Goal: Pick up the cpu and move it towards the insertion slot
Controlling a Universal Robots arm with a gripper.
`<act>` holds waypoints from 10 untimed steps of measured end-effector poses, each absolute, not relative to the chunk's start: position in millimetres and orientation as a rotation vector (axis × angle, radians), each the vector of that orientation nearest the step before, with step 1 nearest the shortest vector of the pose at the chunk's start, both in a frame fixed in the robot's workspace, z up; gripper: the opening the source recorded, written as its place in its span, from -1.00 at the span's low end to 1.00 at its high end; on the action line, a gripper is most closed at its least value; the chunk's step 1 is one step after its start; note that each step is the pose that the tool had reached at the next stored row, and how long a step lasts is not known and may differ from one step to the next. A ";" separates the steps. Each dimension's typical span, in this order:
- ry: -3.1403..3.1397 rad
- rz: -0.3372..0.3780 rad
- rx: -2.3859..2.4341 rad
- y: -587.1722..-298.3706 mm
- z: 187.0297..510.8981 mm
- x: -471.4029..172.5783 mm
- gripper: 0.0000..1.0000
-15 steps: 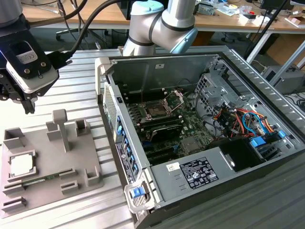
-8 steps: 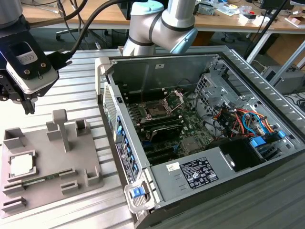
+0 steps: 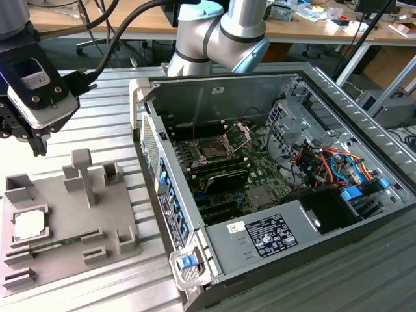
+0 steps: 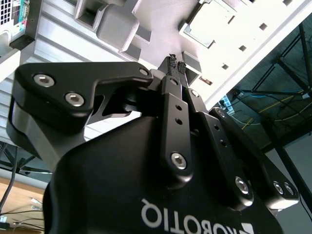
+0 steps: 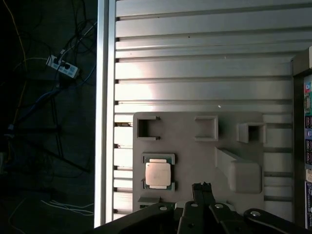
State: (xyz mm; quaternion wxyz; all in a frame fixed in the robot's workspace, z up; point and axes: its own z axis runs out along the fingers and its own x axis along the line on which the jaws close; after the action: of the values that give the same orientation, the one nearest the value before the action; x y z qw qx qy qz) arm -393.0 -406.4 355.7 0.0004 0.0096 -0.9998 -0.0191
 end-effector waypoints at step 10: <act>-3.140 -0.060 0.030 -406.4 354.8 -394.6 -0.79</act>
State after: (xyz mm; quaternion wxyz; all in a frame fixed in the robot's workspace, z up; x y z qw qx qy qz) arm -394.6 -406.4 354.8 0.0004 0.0096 -0.9998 -0.0191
